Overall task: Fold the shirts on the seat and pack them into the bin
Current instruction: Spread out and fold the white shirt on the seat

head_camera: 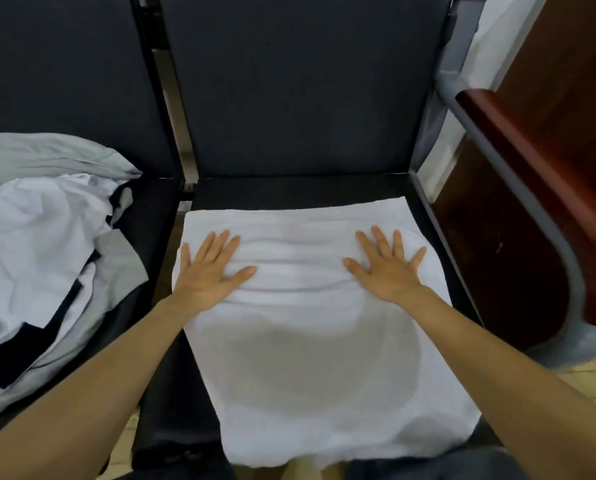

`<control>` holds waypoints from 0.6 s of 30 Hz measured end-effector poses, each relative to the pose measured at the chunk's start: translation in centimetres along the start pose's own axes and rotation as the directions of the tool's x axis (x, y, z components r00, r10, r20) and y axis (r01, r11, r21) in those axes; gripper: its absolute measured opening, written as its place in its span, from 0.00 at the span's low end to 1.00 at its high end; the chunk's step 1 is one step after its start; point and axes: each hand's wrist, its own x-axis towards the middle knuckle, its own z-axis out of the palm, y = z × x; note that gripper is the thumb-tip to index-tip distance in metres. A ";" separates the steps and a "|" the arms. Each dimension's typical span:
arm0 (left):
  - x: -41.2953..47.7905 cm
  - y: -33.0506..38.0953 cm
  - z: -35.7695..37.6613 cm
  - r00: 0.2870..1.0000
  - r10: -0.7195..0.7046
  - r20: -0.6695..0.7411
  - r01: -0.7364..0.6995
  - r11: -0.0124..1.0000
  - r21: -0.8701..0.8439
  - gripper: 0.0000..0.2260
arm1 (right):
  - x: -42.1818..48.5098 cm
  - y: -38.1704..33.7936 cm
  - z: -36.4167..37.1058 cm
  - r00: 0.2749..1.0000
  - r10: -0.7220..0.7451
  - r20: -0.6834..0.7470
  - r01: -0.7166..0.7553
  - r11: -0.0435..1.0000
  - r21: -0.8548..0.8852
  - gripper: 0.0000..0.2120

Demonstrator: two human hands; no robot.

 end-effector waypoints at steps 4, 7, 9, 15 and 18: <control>5.4 0.9 -1.6 0.999 -0.001 0.032 0.000 1.000 0.029 0.36 | 4.8 -1.3 -1.3 1.000 0.018 -0.013 -0.018 1.000 -0.006 0.34; 9.5 1.4 -3.5 0.998 -0.043 0.049 0.038 0.995 0.096 0.35 | 7.9 -1.7 -2.3 0.997 0.068 -0.042 -0.068 0.998 -0.016 0.34; 10.8 2.2 -4.1 0.999 -0.032 0.018 0.030 0.994 0.106 0.33 | 9.3 -2.0 -3.0 0.996 0.089 -0.028 -0.089 0.996 0.018 0.34; 4.3 5.7 -2.2 0.895 -0.022 -0.446 -0.102 0.962 -0.253 0.20 | 7.0 -3.0 -3.1 0.974 -0.006 -0.226 0.058 0.972 0.227 0.30; -0.5 4.1 -0.5 0.857 -0.237 -0.458 0.085 0.941 -0.329 0.17 | 1.9 -3.7 -1.7 0.962 -0.080 -0.259 0.140 0.965 0.220 0.27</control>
